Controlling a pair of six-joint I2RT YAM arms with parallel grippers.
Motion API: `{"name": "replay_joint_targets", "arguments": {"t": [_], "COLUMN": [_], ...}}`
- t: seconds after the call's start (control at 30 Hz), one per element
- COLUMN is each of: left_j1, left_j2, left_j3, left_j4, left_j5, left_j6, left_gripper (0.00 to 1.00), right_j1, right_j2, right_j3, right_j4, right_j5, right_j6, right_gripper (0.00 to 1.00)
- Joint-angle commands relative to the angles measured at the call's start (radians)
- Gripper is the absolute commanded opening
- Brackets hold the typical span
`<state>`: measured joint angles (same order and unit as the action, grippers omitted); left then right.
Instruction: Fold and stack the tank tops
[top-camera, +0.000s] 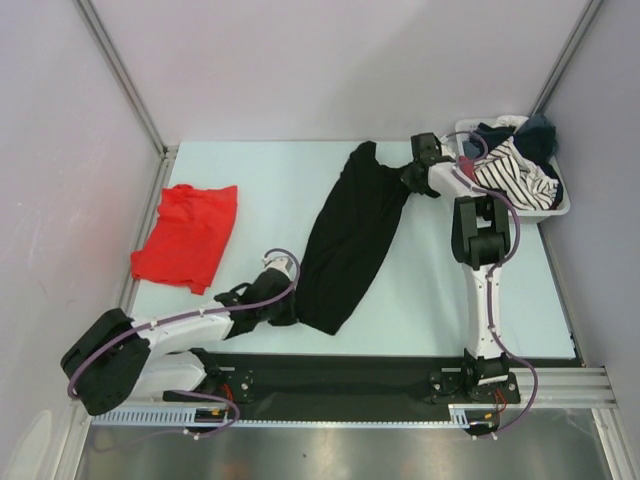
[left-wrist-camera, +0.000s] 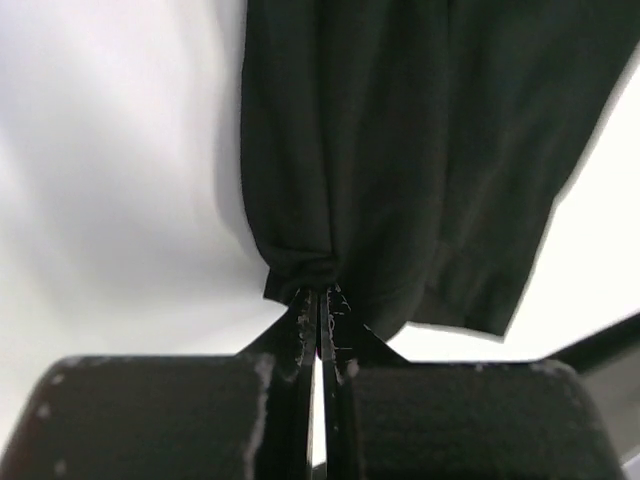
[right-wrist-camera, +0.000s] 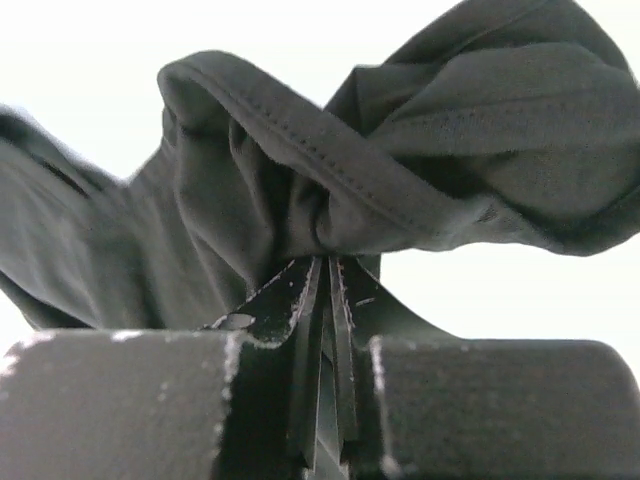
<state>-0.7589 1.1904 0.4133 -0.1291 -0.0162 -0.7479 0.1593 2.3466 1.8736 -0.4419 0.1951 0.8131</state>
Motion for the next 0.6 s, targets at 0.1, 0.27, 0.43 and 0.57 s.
{"name": "replay_joint_targets", "arguments": {"t": [0.1,0.27,0.43,0.57], "left_j1": [-0.232,-0.359,-0.367,-0.359], "left_j2": [0.056,0.129,0.101,0.005], "left_j3": [-0.068,-0.048,-0.074,-0.074], "left_j4": [0.048,0.094,0.048,-0.055], "left_j5": [0.025,-0.016,-0.056,-0.117], "left_j6": [-0.212,-0.289,-0.334,-0.34], "left_gripper": [0.0,0.0,0.15,0.55], "right_j1": [0.048,0.048,0.034,0.011], "right_j2": [0.259,0.391,0.427,0.372], "right_j3": [0.306,0.492,0.533,0.487], "right_j4": [-0.02,0.066,0.19,0.198], "right_j5": [-0.186,-0.403,-0.506,-0.519], "right_j6": [-0.002,-0.006,0.02,-0.032], "right_gripper": [0.1,0.13,0.37,0.48]}}
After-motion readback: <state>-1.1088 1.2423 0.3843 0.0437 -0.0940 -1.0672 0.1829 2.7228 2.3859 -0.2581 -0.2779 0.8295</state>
